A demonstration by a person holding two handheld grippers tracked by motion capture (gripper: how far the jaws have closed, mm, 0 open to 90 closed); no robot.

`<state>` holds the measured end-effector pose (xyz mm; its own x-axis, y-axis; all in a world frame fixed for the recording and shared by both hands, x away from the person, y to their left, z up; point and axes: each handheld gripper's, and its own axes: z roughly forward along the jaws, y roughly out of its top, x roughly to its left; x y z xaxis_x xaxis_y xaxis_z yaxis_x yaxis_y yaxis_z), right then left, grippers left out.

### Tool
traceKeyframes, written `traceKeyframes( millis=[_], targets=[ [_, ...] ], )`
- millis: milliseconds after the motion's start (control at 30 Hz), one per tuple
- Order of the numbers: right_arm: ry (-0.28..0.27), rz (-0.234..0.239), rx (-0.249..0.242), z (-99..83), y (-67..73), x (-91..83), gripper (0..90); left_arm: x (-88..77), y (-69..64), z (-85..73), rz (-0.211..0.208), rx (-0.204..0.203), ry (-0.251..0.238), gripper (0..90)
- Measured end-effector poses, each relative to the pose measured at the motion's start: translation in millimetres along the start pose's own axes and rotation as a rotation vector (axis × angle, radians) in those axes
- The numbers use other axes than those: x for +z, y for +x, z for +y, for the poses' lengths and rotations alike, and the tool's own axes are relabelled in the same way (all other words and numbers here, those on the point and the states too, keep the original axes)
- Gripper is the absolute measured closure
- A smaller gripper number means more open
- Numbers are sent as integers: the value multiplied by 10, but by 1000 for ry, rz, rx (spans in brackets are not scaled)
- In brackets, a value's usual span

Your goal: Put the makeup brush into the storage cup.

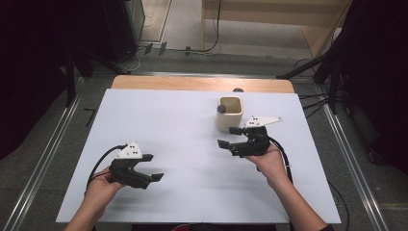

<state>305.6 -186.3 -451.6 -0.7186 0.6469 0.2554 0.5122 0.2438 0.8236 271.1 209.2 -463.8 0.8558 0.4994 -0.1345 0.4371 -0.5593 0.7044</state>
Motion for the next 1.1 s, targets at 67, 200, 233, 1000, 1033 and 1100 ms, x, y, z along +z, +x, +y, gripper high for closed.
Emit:
traceKeyframes(
  millis=[67,200,233,1000,1033,1100],
  targets=[
    [2,7,-3,-14,12,-2,257,-2,1,0,0,-1,-2,216],
    [13,14,-11,-40,42,-7,215,-4,3,-2,1,-3,-4,216],
    [15,16,-17,-48,45,-10,206,-5,3,-1,1,-2,-4,216],
    [51,17,-25,-297,92,-231,200,-8,4,1,3,2,-3,216],
    [51,18,-25,-310,89,-251,200,-8,3,1,2,2,-3,216],
    [51,16,-23,-336,88,-288,200,-7,1,1,3,3,-3,216]
  ],
)
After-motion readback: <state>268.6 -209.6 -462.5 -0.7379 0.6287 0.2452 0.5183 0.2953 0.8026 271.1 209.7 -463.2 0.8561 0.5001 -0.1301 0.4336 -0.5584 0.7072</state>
